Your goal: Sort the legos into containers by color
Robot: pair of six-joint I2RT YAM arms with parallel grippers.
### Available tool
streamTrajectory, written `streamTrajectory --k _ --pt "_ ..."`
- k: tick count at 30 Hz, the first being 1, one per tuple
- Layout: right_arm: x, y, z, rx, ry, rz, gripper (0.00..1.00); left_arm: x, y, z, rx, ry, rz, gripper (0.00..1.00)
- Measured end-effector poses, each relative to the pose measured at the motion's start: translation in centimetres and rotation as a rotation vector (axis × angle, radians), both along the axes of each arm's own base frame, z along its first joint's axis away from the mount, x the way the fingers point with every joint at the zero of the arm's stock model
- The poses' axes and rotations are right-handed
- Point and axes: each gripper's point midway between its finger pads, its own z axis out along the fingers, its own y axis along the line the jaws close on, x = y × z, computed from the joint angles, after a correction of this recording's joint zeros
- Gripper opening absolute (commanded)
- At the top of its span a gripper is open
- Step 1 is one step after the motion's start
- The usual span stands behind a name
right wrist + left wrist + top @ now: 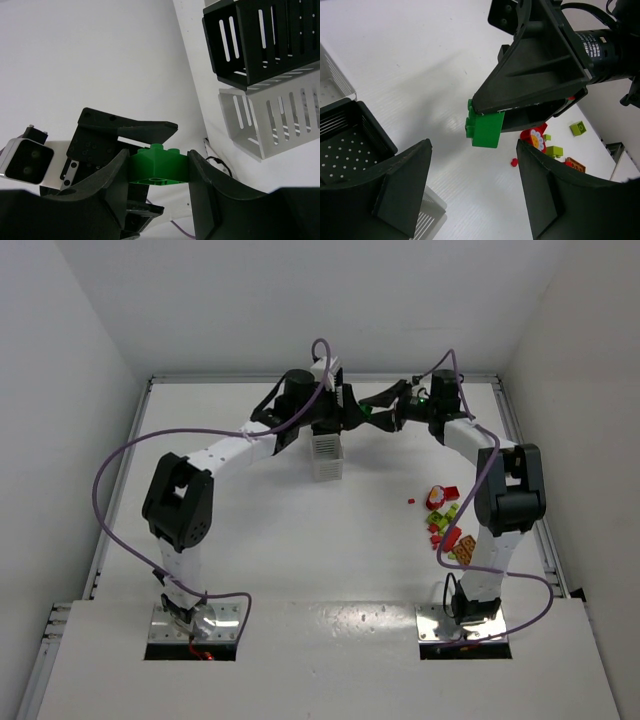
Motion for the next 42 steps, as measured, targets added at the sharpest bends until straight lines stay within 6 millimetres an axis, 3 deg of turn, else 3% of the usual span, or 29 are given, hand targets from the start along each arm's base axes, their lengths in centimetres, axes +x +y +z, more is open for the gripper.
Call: streamTrajectory --k 6,12,14,15,18,23,26,29,32,34,38,42 --pt "-0.2 0.1 0.5 0.014 -0.02 0.021 0.0 0.6 -0.6 0.3 -0.016 -0.007 -0.004 0.68" --pt "-0.3 0.3 0.8 0.023 -0.029 0.034 0.0 1.0 -1.8 -0.1 -0.022 -0.007 -0.014 0.41" --pt "-0.3 0.3 0.9 0.023 -0.031 0.031 0.09 0.9 -2.4 0.2 -0.021 -0.019 -0.027 0.35" --pt "-0.2 0.3 0.9 0.024 -0.03 0.029 0.24 0.9 -2.5 0.2 -0.014 -0.026 -0.03 0.29" --pt "0.0 0.0 1.1 0.026 -0.029 0.021 0.53 1.1 -2.7 0.3 -0.009 -0.041 -0.035 0.19" --pt "0.3 -1.1 1.5 0.035 -0.045 0.016 0.75 1.0 -2.7 0.1 -0.007 -0.038 -0.035 0.15" --pt "1.5 -3.9 2.0 0.017 -0.094 -0.029 0.79 1.2 -2.1 -0.7 0.011 -0.026 -0.015 0.14" --pt "3.5 -8.9 2.5 -0.068 -0.194 -0.112 0.79 1.8 -0.7 -2.0 0.061 -0.009 0.04 0.14" --pt "5.8 -14.6 3.2 -0.287 -0.31 -0.204 0.79 3.6 1.7 -2.5 0.138 -0.02 0.133 0.14" --pt "6.6 -17.4 3.7 -0.504 -0.438 -0.217 0.79 5.5 3.6 -1.3 0.175 -0.051 0.196 0.14" --pt "4.5 -18.6 3.5 -0.816 -0.559 -0.119 0.79 10.6 6.2 3.0 0.182 -0.166 0.313 0.14" --pt "0.9 -19.3 1.6 -1.011 -0.584 0.013 0.79 14.0 8.0 4.0 0.193 -0.2 0.378 0.14"
